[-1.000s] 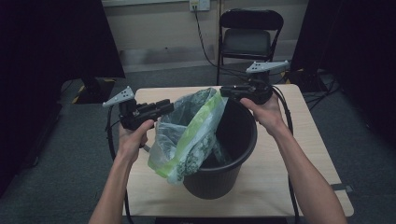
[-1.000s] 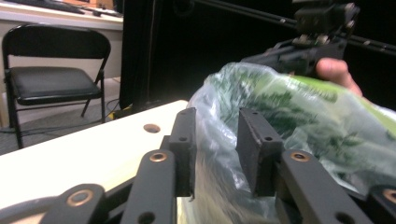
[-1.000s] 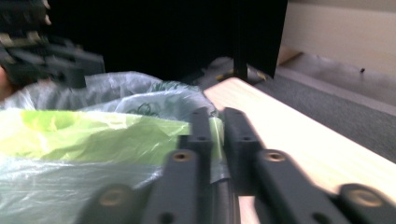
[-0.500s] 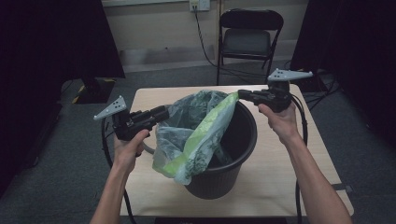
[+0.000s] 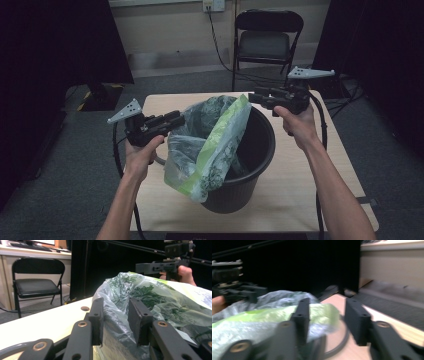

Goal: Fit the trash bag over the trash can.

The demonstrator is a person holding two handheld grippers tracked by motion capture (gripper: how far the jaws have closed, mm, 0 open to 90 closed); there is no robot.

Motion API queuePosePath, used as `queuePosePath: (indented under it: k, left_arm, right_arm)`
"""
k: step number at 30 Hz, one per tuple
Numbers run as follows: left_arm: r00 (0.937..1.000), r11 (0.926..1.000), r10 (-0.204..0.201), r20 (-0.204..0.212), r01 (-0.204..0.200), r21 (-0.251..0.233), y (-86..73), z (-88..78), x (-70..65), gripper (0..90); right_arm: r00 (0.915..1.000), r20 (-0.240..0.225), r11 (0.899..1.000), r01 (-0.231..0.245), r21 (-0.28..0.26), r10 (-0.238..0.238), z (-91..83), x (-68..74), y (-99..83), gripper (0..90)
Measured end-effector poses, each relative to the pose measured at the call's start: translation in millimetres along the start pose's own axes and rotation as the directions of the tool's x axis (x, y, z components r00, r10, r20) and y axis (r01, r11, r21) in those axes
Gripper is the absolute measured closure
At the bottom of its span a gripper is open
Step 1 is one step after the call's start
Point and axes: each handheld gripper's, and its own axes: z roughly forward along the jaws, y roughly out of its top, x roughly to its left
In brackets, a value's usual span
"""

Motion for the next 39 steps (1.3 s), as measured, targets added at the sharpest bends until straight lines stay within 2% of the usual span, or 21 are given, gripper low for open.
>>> queuePosePath:
  k: [2,4,6,9,12,14,17,19,20,21,24,25,26,27,28,30,33,37,39]
  left_arm:
    - [1.0,1.0,-0.003,-0.003,0.003,0.004,1.3,2.7,0.6,65.7]
    - [1.0,1.0,-0.004,-0.002,0.004,0.009,1.8,4.8,1.6,65.8]
    - [1.0,1.0,-0.007,-0.003,0.007,0.007,1.5,5.8,2.5,65.9]
    - [1.0,1.0,-0.008,-0.001,0.008,0.003,0.9,4.3,2.1,65.8]
    - [0.9999,1.0,-0.01,0.01,0.01,0.002,0.1,0.2,2.1,65.8]
    - [0.9999,0.9999,-0.011,0.013,0.011,-0.004,-0.7,-2.3,1.6,65.8]
    - [0.9999,1.0,-0.006,0.01,0.006,-0.006,-1.3,-4.2,-0.5,65.7]
    - [0.9999,1.0,-0.004,0.01,0.004,-0.005,-1.5,-5.2,-0.8,65.7]
    - [0.9999,1.0,-0.002,0.01,0.002,-0.003,-1.5,-5.6,-0.7,65.7]
    - [1.0,1.0,-0.003,0.009,0.003,-0.004,-1.6,-5.7,-0.8,65.6]
    - [1.0,1.0,-0.002,0.009,0.002,-0.004,-1.9,-6.4,-1.5,65.6]
    - [1.0,1.0,-0.001,0.008,0.001,-0.008,-2.3,-7.0,-2.1,65.4]
    - [1.0,1.0,-0.001,0.008,0.001,-0.01,-2.9,-8.3,-2.5,65.3]
    - [1.0,0.9999,0.0,0.009,0.0,-0.012,-3.6,-9.7,-2.8,65.2]
    - [1.0,0.9998,-0.004,0.008,0.004,-0.019,-4.6,-11.2,-3.7,65.2]
    - [0.9999,0.9996,-0.009,0.009,0.009,-0.028,-6.6,-14.3,-5.3,65.2]
    - [1.0,0.9995,0.002,0.004,-0.002,-0.031,-7.5,-18.1,-8.7,65.2]
    - [1.0,0.9994,0.005,0.002,-0.005,-0.035,-8.9,-21.4,-11.4,64.7]
    - [0.9999,0.9993,0.011,0.003,-0.011,-0.037,-9.6,-22.6,-12.0,64.9]
  right_arm:
    - [0.9999,0.002,0.999,0.01,0.039,-0.01,8.3,1.6,0.9,48.8]
    - [0.9998,-0.02,0.998,0.008,0.07,-0.006,14.9,1.7,0.8,48.9]
    - [0.9998,-0.016,0.994,0.013,0.111,-0.012,20.3,2.9,1.1,52.2]
    - [0.999,-0.036,0.991,0.03,0.132,-0.025,22.9,6.1,2.8,64.2]
    - [0.9994,-0.005,0.985,0.035,0.166,-0.034,23.4,9.2,5.2,65.8]
    - [0.9994,0.007,0.983,0.033,0.178,-0.035,22.6,9.0,5.9,64.3]
    - [0.9996,0.015,0.983,0.023,0.18,-0.026,21.1,7.7,6.1,67.1]
    - [0.9995,0.01,0.983,0.027,0.181,-0.03,20.5,8.2,6.4,78.7]
    - [0.9982,0.035,0.982,0.042,0.186,-0.049,20.0,9.7,6.7,80.7]
    - [0.9984,0.034,0.982,0.038,0.186,-0.045,19.9,9.4,6.5,80.8]
    - [0.9987,0.033,0.986,0.032,0.164,-0.038,18.9,9.2,5.0,81.7]
    - [0.9988,0.036,0.99,0.028,0.142,-0.033,17.6,9.5,4.3,88.4]
    - [0.9986,0.044,0.993,0.024,0.112,-0.029,14.6,9.6,4.1,90.0]
    - [0.9993,0.031,0.995,0.015,0.094,-0.018,12.1,8.5,4.0,90.0]
    - [0.9991,0.035,0.996,0.02,0.091,-0.023,10.1,8.1,3.5,90.0]
    - [0.9984,0.053,0.997,0.017,0.08,-0.021,5.8,7.6,0.6,90.0]
    - [0.9965,0.083,0.999,0.009,0.036,-0.012,-4.2,7.0,-7.0,90.0]
    - [0.9933,0.106,0.998,-0.04,-0.046,0.045,-21.9,0.4,-24.7,90.0]
    - [0.9909,0.115,0.996,-0.063,-0.064,0.07,-28.4,-4.2,-36.5,90.0]
